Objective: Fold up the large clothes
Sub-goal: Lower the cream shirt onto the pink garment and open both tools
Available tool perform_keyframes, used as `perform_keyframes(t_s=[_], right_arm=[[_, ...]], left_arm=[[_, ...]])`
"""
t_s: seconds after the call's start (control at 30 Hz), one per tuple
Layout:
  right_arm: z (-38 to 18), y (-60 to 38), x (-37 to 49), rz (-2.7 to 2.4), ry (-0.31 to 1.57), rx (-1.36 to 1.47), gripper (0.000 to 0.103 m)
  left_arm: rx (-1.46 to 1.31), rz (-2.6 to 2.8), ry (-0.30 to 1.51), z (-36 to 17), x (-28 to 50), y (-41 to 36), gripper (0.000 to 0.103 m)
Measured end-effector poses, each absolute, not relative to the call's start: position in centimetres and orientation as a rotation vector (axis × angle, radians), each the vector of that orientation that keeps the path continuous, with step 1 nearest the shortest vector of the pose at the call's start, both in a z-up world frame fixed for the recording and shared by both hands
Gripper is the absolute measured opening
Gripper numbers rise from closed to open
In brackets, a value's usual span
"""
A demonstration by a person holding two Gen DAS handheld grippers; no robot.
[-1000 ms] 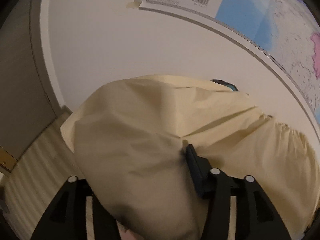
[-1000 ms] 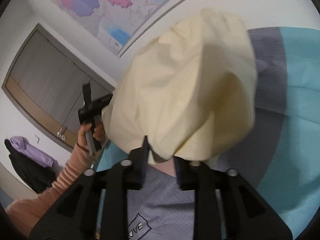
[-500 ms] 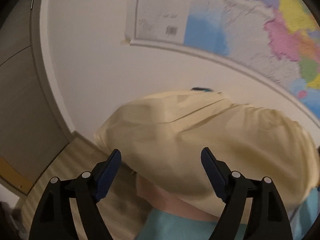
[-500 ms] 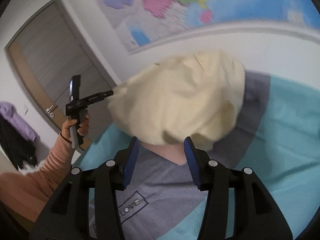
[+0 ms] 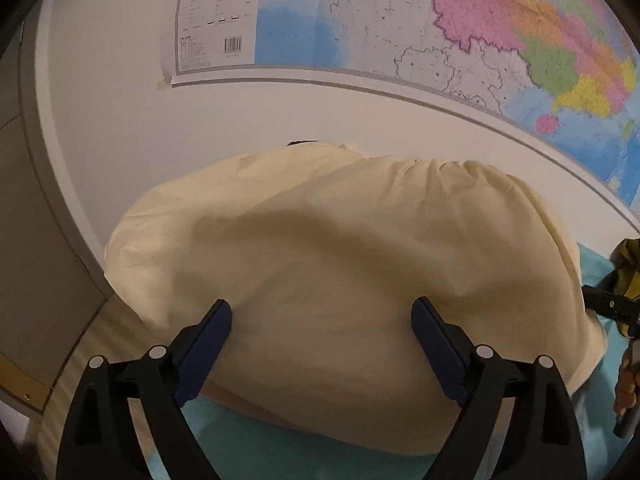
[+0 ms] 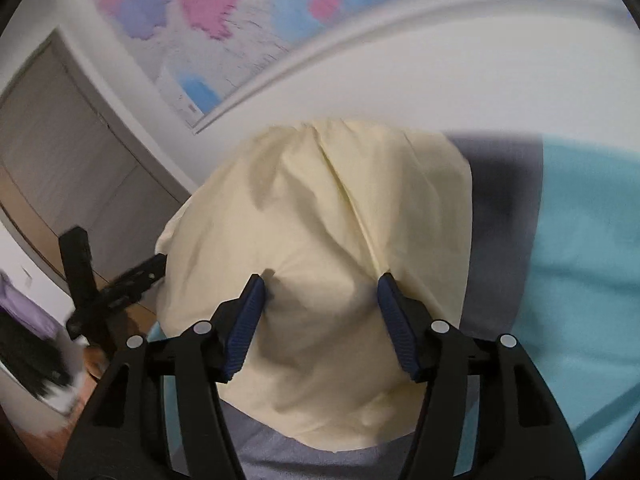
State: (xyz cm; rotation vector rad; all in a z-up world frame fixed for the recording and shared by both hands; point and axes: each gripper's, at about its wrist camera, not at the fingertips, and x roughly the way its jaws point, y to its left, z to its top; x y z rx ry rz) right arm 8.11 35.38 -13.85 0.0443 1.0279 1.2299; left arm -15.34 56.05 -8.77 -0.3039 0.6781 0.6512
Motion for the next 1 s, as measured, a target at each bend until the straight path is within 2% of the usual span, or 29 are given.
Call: perform_keyframes(t_s=[0.47,0.6,0.73,1.0], right_arm=[[-8.3,35.2,2.8,1.319,0.817,-0.087,0.062],[-9.3,37.2,1.8,1.321,0.828,-0.152,0.065],[-11.2,38.2,2.4,1.294,0.885,-0.167,0.064],[-10.1,36.6,1.7,1.293,0.857,-0.131,0.07]], left_arm=[[-0.249,0.614,0.654,-6.5,-14.8,52.0,0.091],[-0.247,0.596,0.676,-7.0,-13.5,51.0,0.093],[-0.216,0.621,0.698,-7.8,-12.3,50.6,0.096],[-0.278,0.625,0.675,-6.8,-12.9,49.1,0.096]])
